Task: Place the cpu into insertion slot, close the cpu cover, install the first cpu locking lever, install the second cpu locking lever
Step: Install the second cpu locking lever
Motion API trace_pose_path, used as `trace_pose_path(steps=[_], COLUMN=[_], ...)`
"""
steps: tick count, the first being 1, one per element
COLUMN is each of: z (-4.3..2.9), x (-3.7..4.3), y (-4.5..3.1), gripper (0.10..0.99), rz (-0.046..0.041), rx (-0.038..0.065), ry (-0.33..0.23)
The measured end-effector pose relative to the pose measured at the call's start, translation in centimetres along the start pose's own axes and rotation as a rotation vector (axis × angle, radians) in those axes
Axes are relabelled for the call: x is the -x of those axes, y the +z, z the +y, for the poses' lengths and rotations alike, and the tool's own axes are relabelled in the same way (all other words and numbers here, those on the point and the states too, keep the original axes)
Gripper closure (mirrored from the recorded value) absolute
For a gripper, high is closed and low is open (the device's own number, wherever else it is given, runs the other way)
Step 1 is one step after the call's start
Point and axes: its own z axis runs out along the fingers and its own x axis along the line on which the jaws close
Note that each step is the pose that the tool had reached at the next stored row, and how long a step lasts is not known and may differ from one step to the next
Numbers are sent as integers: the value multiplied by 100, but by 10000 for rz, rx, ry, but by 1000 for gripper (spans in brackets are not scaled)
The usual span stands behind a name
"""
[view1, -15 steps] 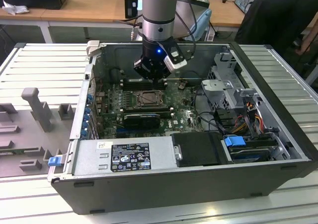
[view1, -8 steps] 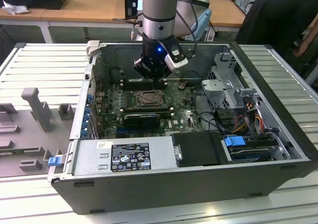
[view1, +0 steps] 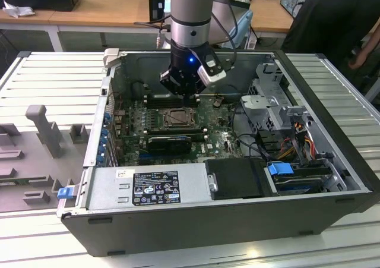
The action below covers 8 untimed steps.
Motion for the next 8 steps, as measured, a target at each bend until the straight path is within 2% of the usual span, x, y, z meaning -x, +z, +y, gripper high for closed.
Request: trace_pose_path(steps=[8], z=[-43], x=[-1], y=[11], gripper=[980], rz=[0], rx=[0], ry=[0])
